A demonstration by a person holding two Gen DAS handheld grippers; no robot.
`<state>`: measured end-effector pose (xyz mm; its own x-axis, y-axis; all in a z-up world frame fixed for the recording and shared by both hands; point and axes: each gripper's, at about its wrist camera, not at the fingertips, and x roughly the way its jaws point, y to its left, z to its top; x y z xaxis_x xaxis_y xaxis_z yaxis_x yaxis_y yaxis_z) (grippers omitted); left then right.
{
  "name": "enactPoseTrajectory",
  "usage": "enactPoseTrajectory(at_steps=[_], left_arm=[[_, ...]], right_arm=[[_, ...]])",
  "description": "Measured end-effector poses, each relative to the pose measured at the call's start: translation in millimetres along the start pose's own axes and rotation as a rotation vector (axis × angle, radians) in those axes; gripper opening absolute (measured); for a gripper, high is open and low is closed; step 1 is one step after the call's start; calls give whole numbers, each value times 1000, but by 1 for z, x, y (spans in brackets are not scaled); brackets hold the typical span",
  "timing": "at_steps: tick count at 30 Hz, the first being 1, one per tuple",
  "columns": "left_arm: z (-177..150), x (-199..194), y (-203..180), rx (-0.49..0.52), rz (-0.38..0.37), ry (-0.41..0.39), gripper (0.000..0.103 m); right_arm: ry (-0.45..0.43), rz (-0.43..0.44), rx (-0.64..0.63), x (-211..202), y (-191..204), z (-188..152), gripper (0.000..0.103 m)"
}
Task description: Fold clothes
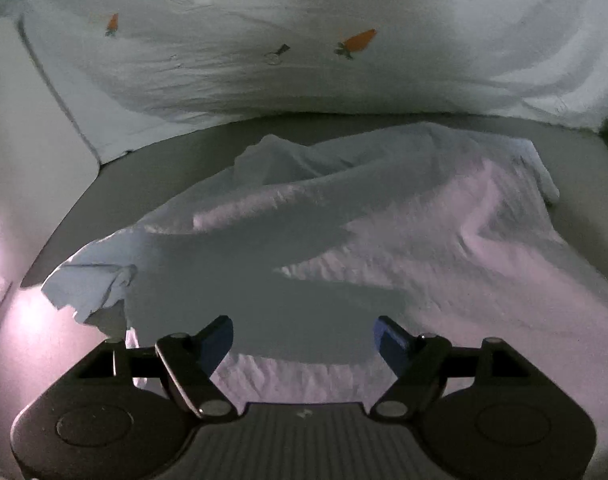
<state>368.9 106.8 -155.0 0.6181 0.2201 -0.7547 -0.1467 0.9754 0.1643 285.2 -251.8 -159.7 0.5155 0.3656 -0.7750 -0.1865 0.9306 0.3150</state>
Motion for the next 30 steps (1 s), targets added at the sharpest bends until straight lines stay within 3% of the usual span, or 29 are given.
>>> enactPoseTrajectory(at_steps=[3,5,6,7,9,11,14,15,21,26,30], left_arm=[[3,-1,-2,-38,26,15,79],[5,-1,1,-22,64,3,79],[7,-1,4,-13,80,-3,79],[9,1,9,-7,90,-6,79],[18,8,26,-3,114,-10,79],[30,23,48,-12,139,-13,79],[56,54,88,-27,164,-21,79],[66,66,100,-18,165,-31,79],[126,162,156,121,166,-48,79],[161,232,186,164,-25,-36,82],[169,278,191,222,-171,44,89]], right_arm=[[196,-21,-124,11,-5,-8,9],[225,-20,-177,13,-6,0,15],[207,-15,-191,12,-7,10,25],[181,-14,-196,11,-9,22,42],[76,-36,-199,8,-10,56,57],[-15,-40,-193,7,-8,84,58],[-111,-82,-194,38,5,137,67],[-121,-101,-226,52,17,153,72],[-148,-193,-470,156,89,237,76],[-102,-146,-698,273,144,290,76],[-40,-99,-743,351,154,328,78]])
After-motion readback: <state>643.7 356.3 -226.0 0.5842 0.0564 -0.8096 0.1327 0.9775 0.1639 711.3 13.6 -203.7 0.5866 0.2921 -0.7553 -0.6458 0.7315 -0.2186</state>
